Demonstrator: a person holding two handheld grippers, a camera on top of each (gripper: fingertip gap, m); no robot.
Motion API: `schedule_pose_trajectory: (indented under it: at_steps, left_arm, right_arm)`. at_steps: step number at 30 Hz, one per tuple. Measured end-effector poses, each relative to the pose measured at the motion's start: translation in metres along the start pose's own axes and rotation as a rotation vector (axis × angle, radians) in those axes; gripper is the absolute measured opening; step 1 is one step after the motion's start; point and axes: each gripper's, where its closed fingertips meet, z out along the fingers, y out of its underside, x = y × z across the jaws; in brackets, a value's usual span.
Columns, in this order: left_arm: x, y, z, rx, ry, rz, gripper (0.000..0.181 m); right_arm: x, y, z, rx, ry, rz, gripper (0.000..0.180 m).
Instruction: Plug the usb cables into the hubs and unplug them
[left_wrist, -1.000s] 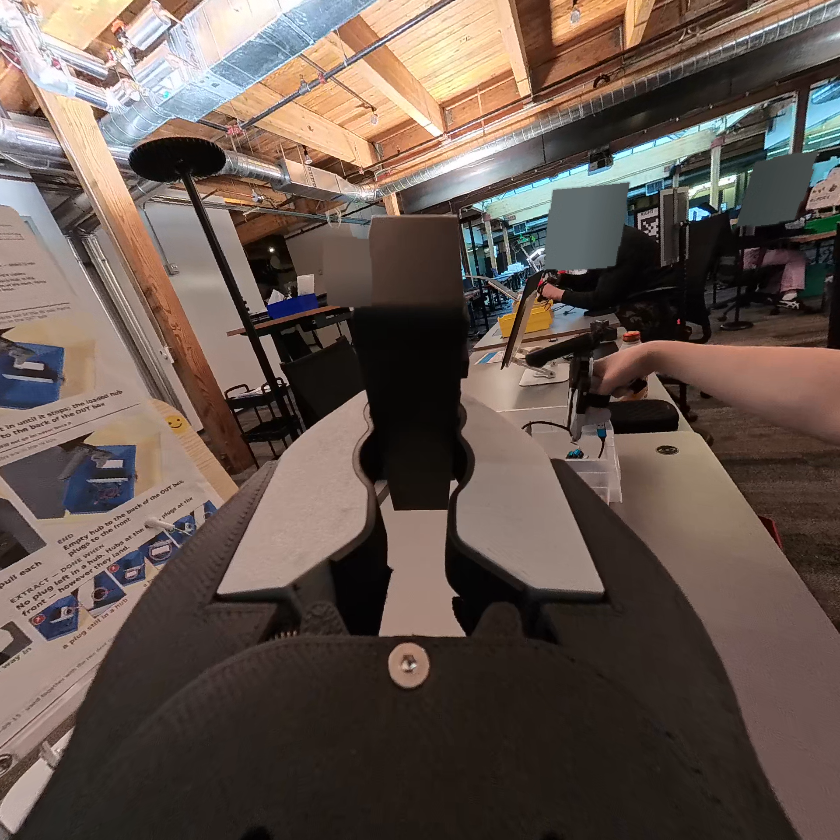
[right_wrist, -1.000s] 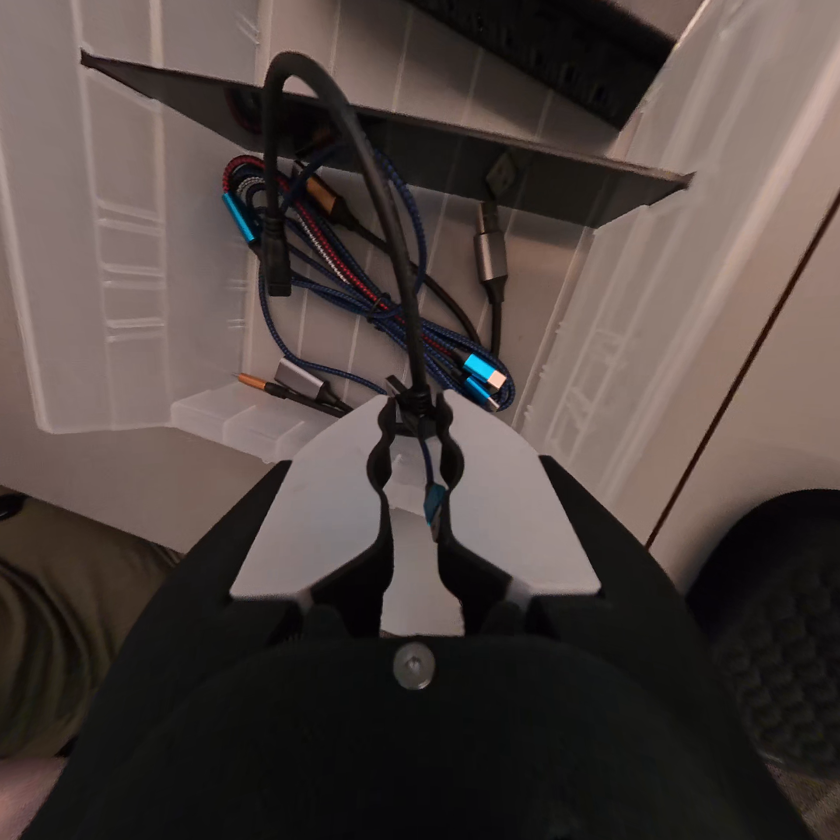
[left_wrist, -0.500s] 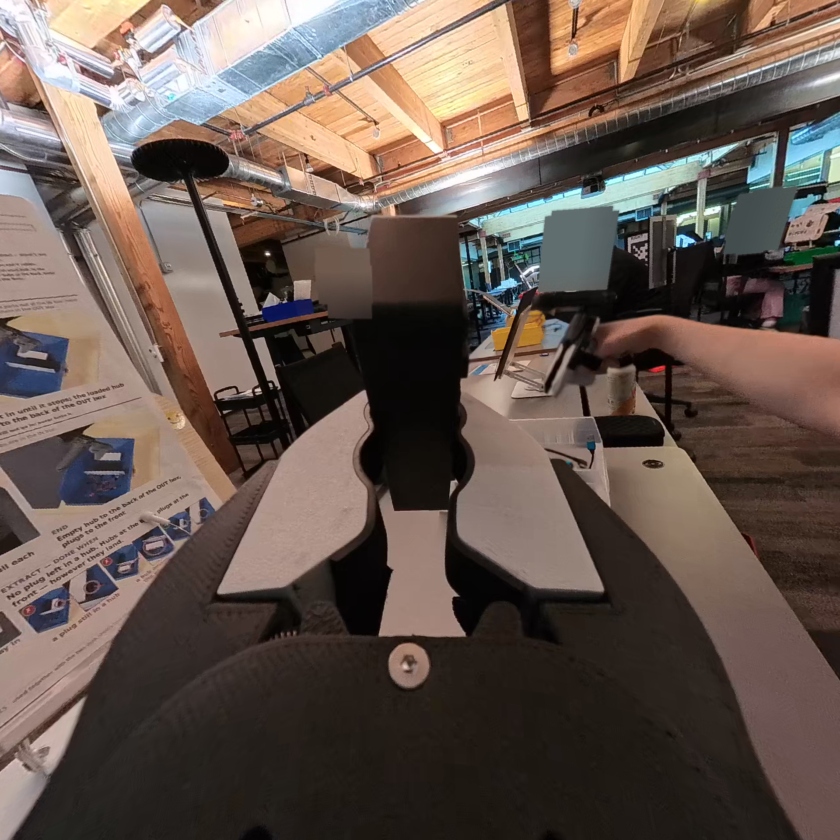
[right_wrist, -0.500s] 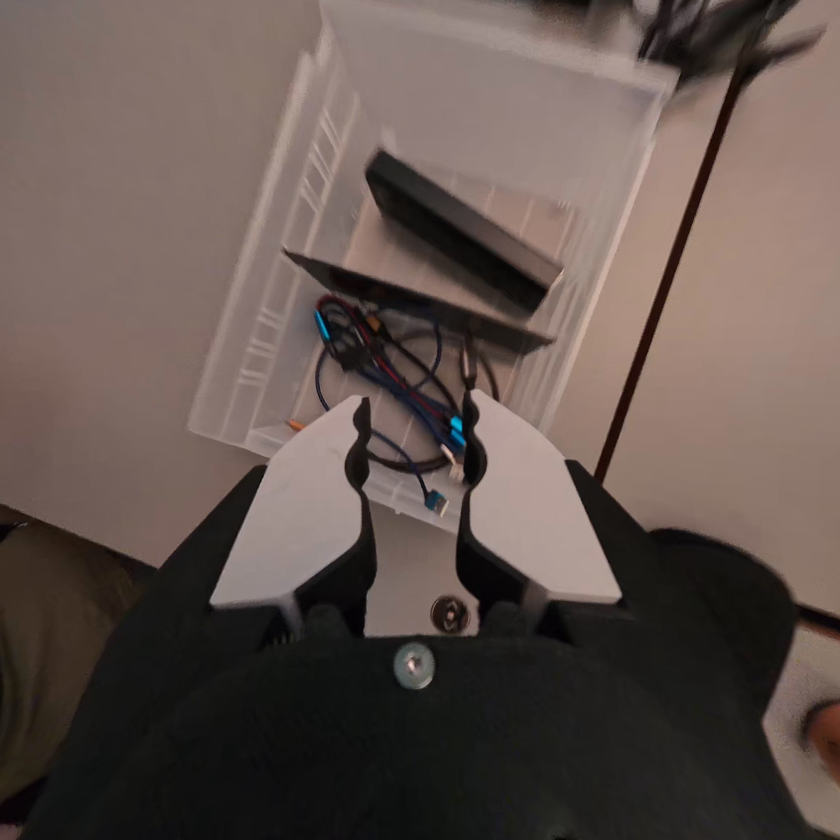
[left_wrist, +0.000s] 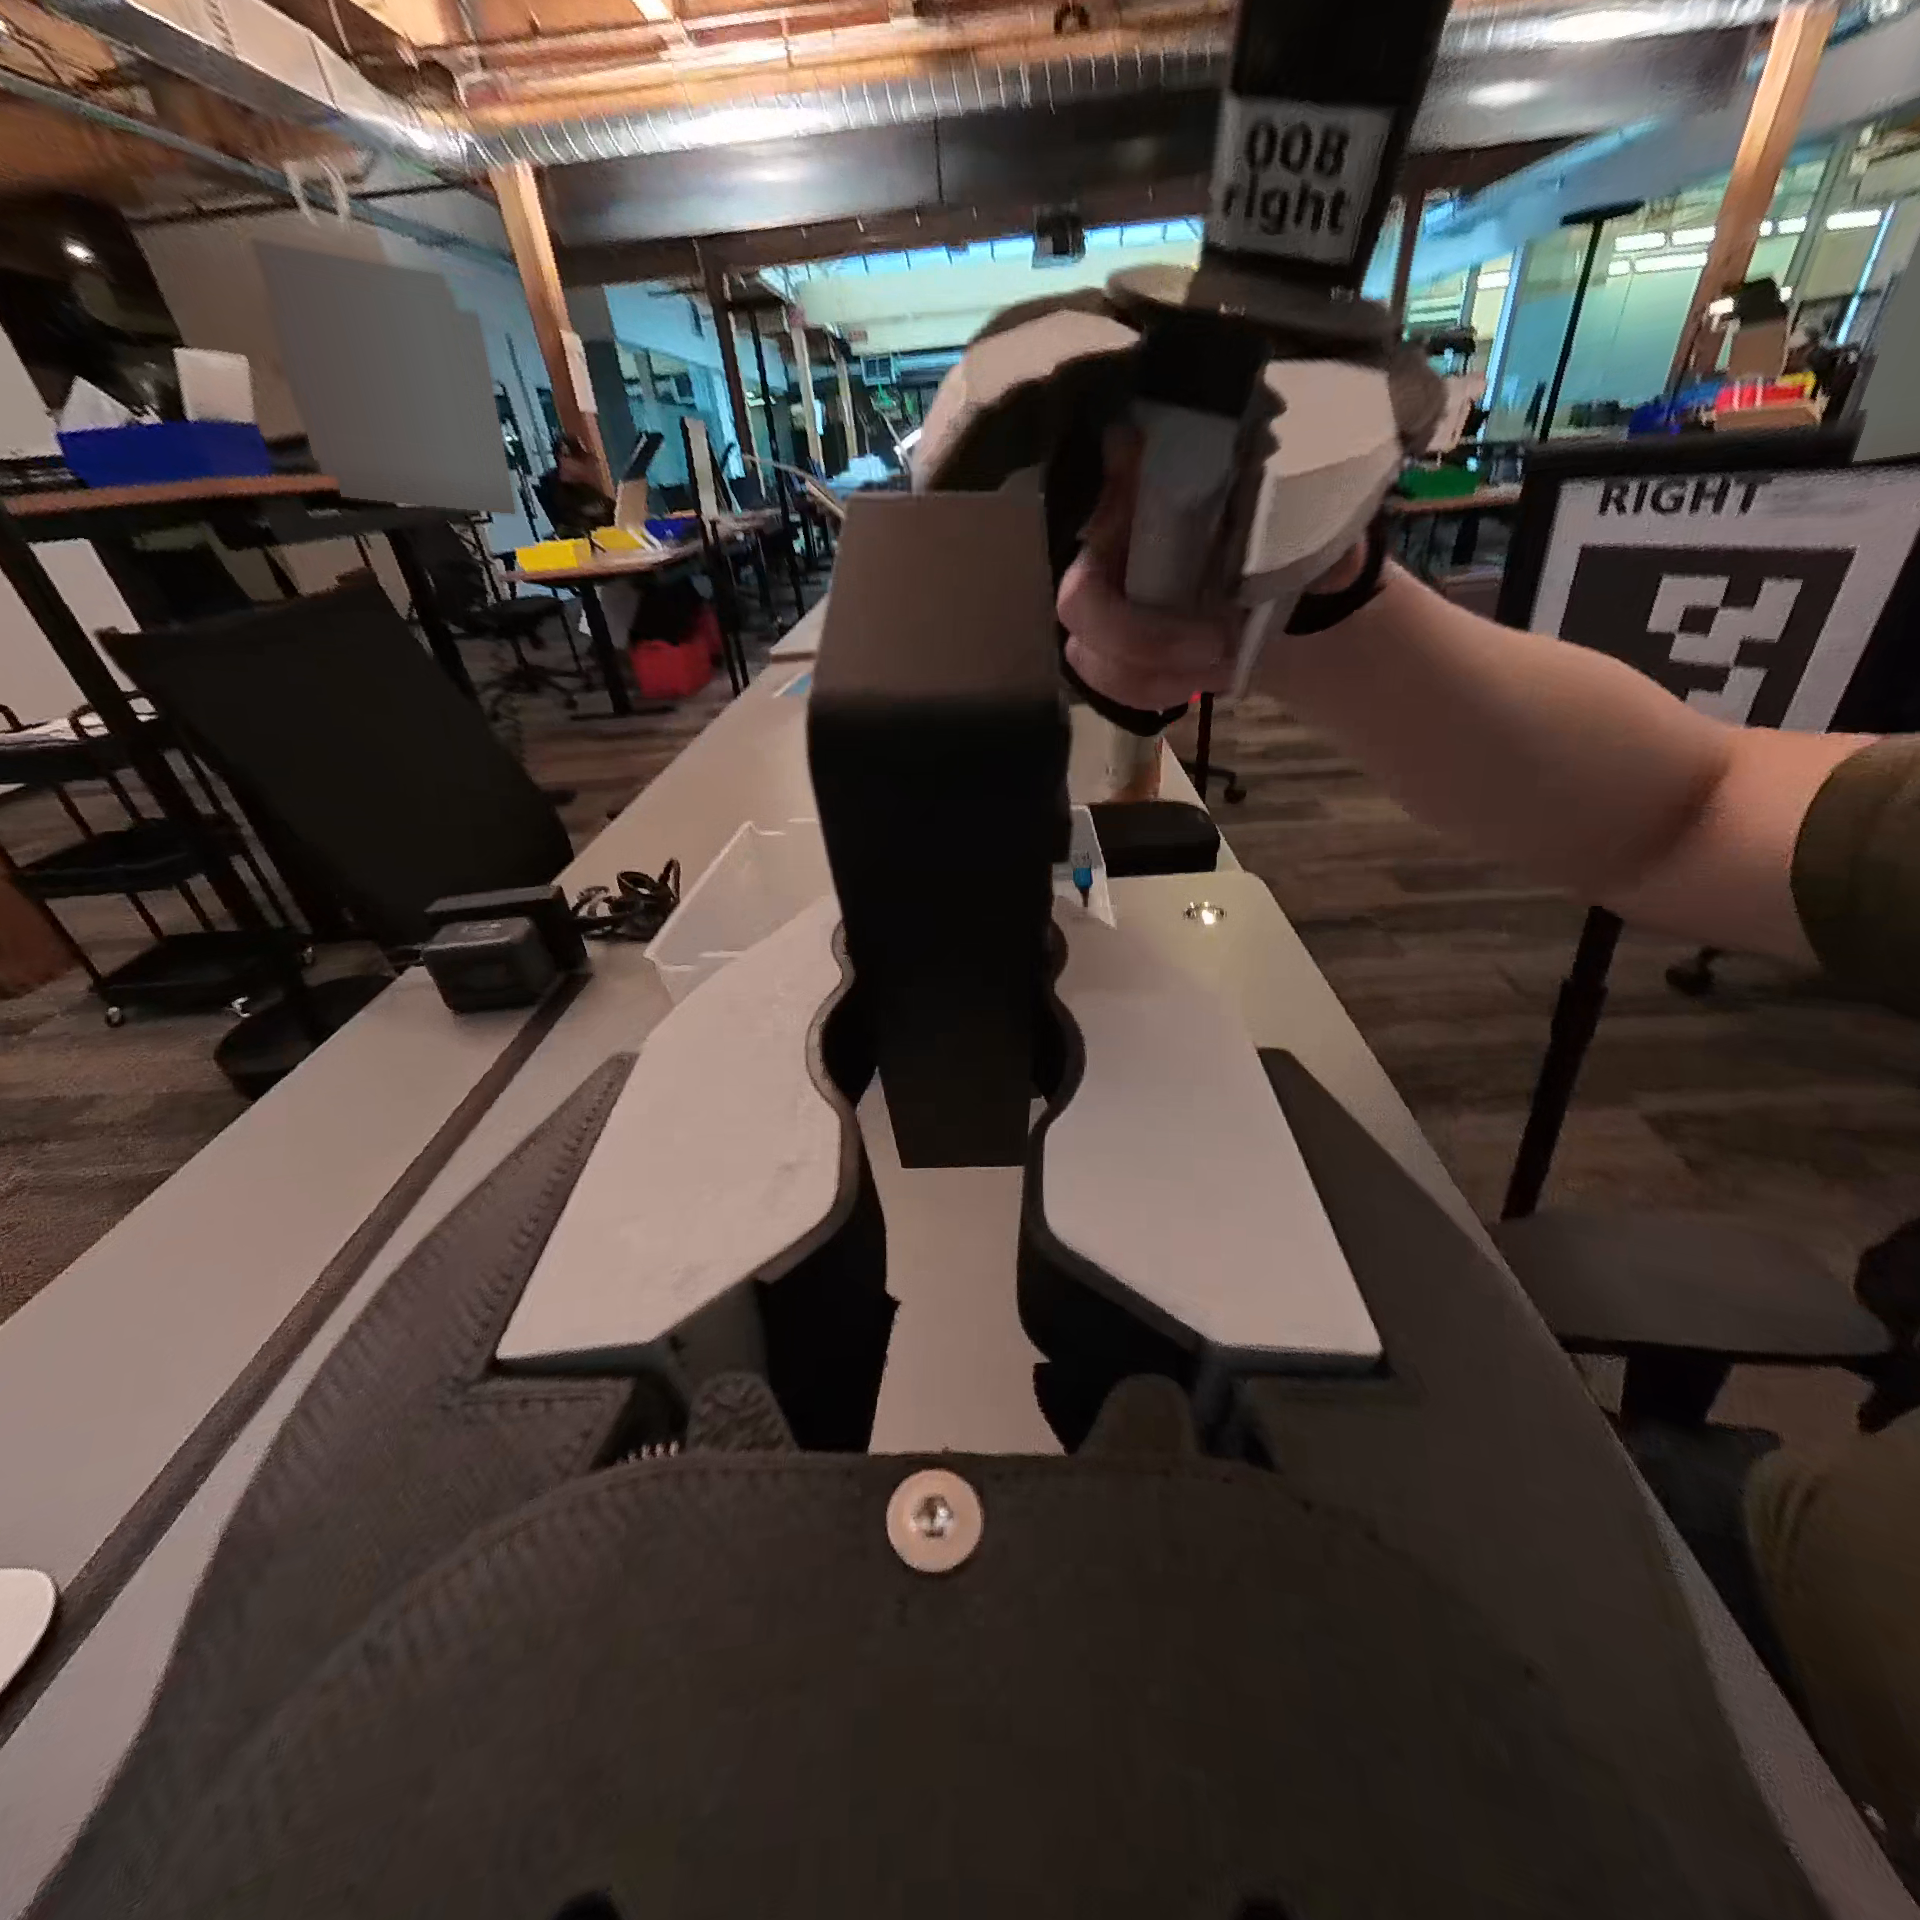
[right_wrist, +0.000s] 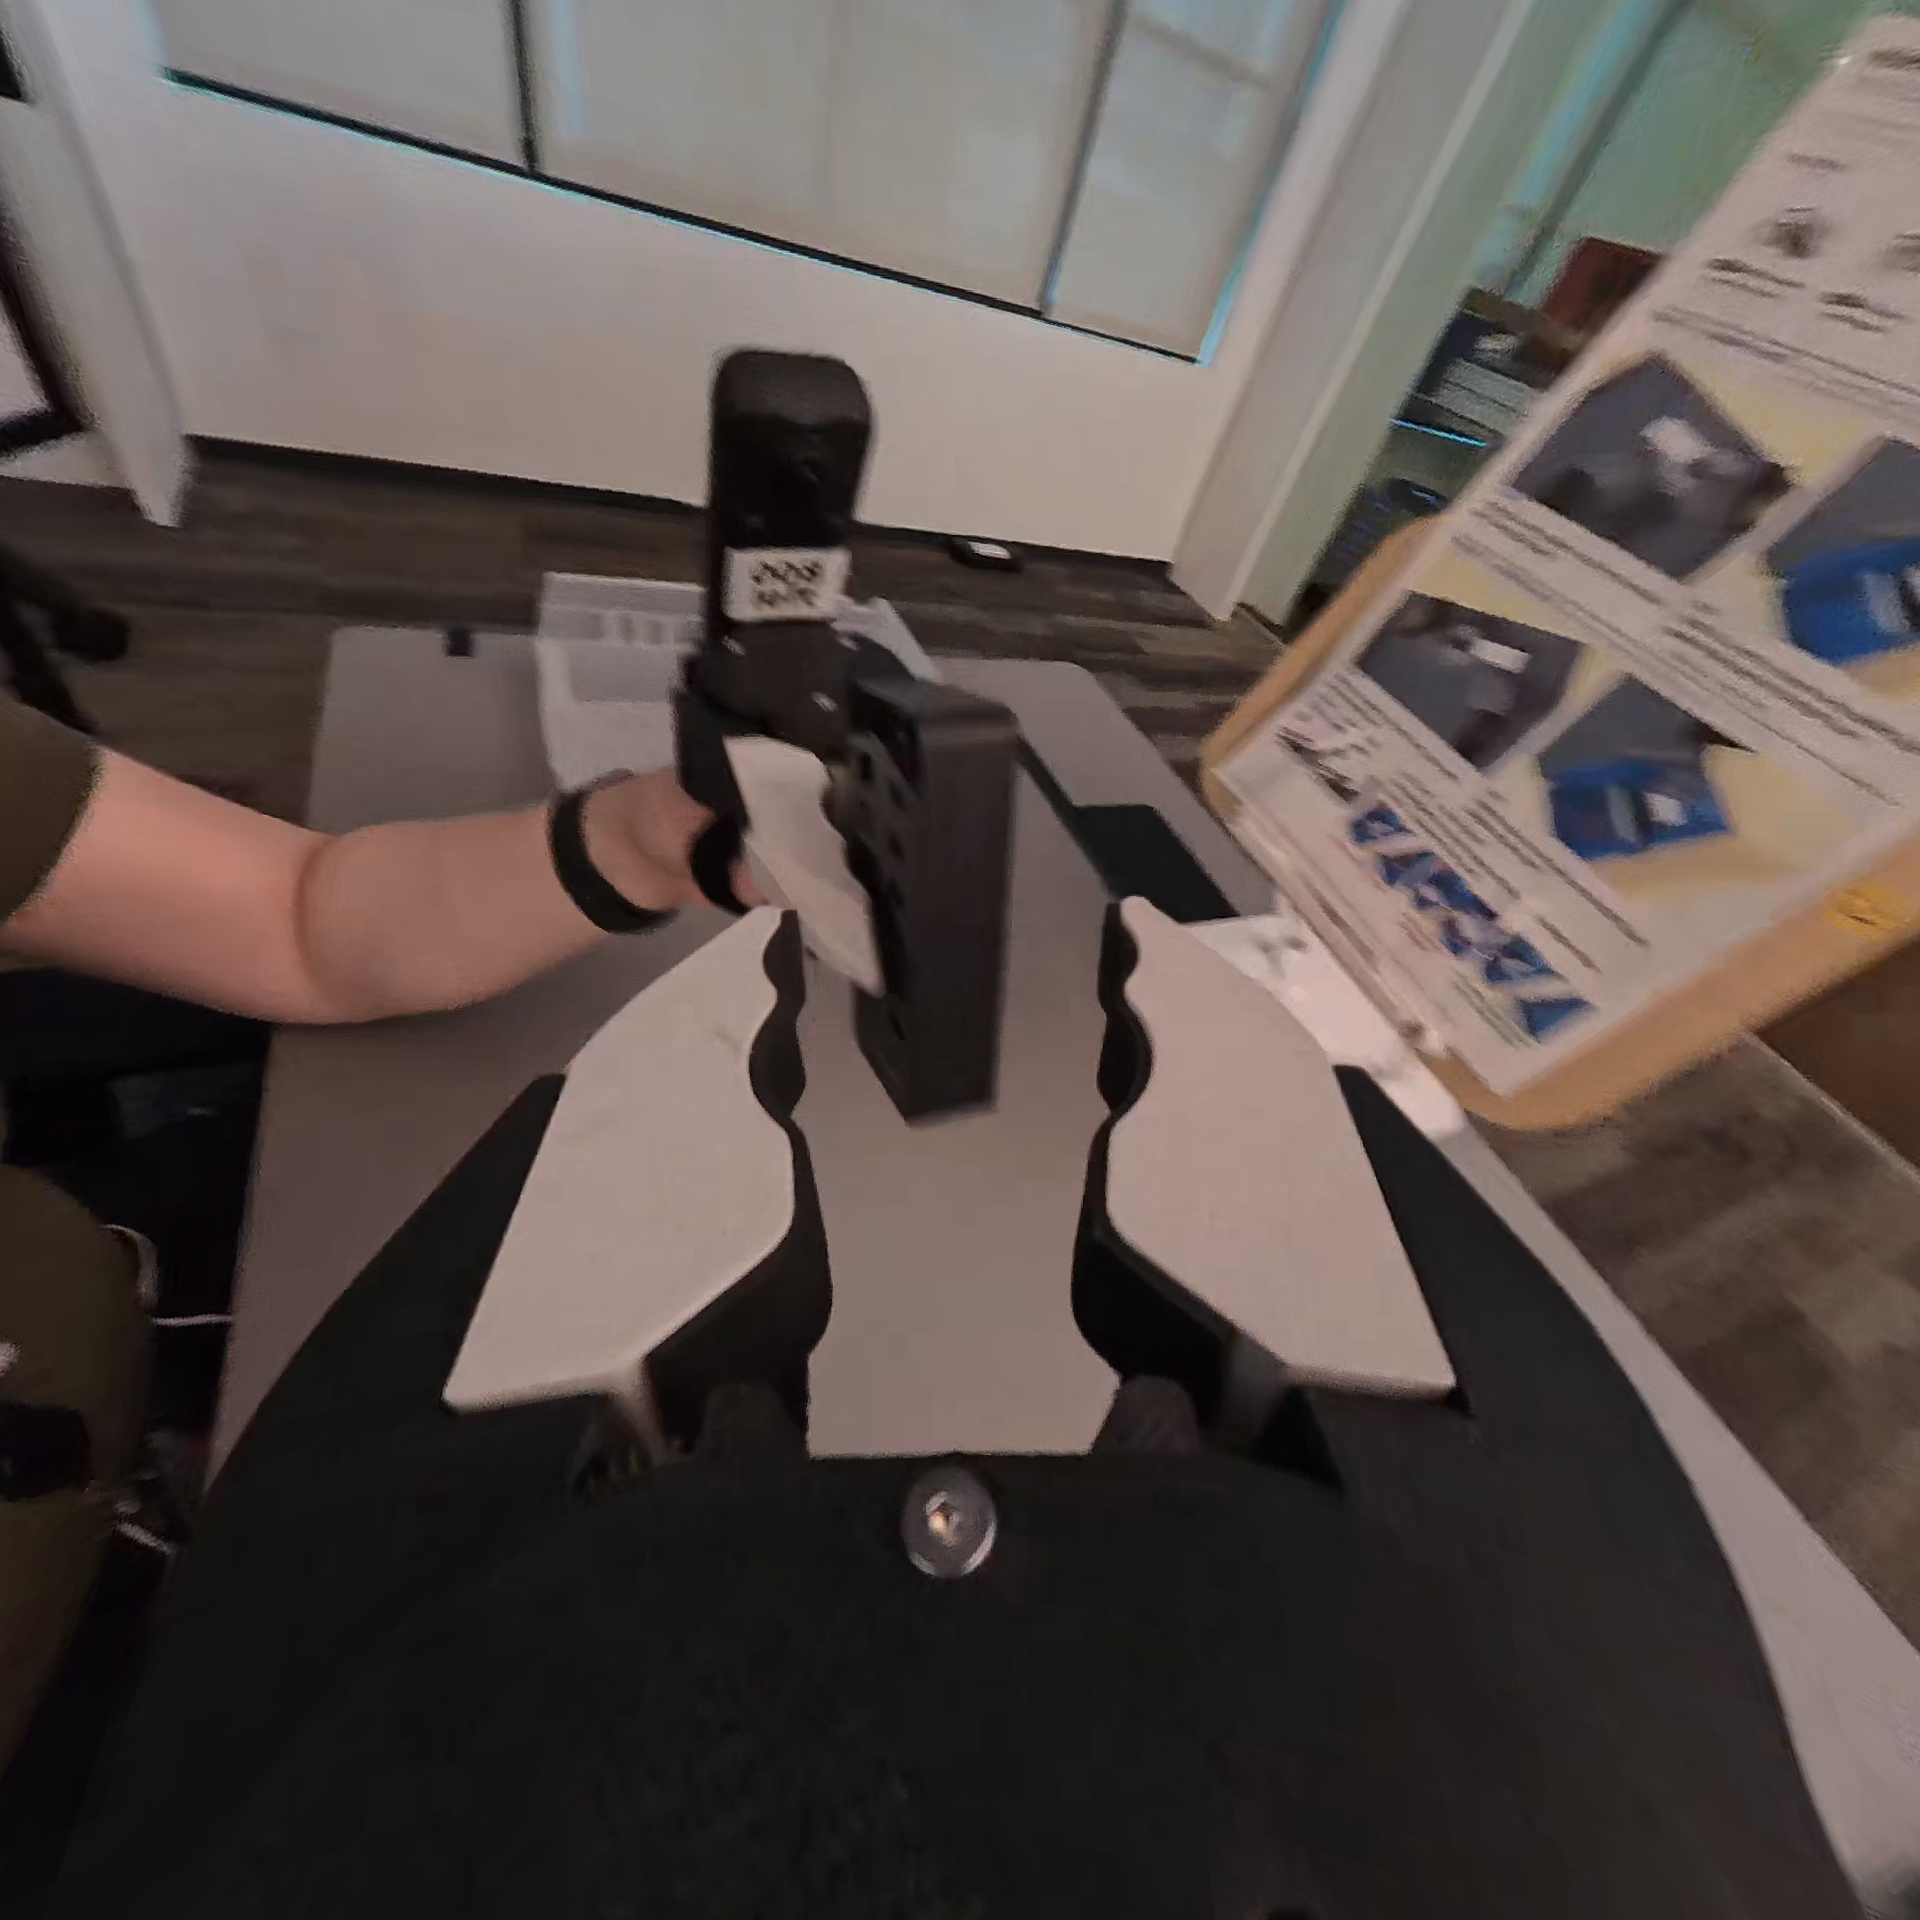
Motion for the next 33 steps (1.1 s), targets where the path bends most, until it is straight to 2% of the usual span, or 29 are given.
schedule_pose_trajectory:
  at_steps: [4,7,8,9,11,13,14,16,19,22,24,27,33]
  left_arm:
    - [0.012,0.002,0.006,-0.018,0.048,0.016,0.026]
    - [0.024,0.000,0.009,-0.013,0.104,0.042,0.026]
    - [0.029,0.001,0.010,-0.019,0.130,0.039,0.026]
    - [0.033,0.002,0.011,-0.024,0.154,0.030,0.026]
    - [0.035,0.001,0.014,-0.009,0.169,0.023,0.028]
    - [0.025,-0.004,0.013,0.030,0.098,0.029,0.035]
    - [0.017,-0.006,0.009,0.039,0.045,0.035,0.044]
    - [0.001,-0.008,-0.003,0.026,-0.038,0.060,0.046]
    - [-0.011,-0.012,-0.022,0.003,-0.094,0.079,0.044]
    - [-0.013,-0.020,-0.035,0.022,-0.088,0.066,0.044]
    - [-0.015,-0.023,-0.042,0.031,-0.096,0.063,0.044]
    - [-0.023,-0.022,-0.049,0.026,-0.131,0.063,0.043]
    - [-0.035,-0.014,-0.051,-0.006,-0.164,0.047,0.043]
  right_arm:
    - [-0.016,0.008,0.035,-0.063,-0.124,0.130,0.059]
    - [-0.021,0.018,0.046,-0.093,-0.173,0.132,0.041]
    - [-0.027,0.021,0.046,-0.111,-0.211,0.136,0.029]
    - [-0.030,0.023,0.044,-0.118,-0.230,0.125,0.027]
    - [-0.031,0.027,0.039,-0.142,-0.216,0.082,0.027]
    - [-0.024,0.028,0.026,-0.137,-0.168,0.060,0.028]
    - [-0.013,0.030,0.014,-0.147,-0.122,0.045,0.028]
    - [0.029,0.041,-0.020,-0.187,0.035,0.010,0.028]
    - [0.108,0.093,-0.091,-0.384,0.259,-0.089,0.028]
    - [0.164,0.176,-0.150,-0.620,0.364,0.007,0.028]
    - [0.178,0.225,-0.169,-0.763,0.352,0.006,0.028]
    - [0.184,0.279,-0.178,-0.959,0.265,-0.037,0.028]
    - [0.175,0.349,-0.179,-1.281,-0.014,0.067,0.028]
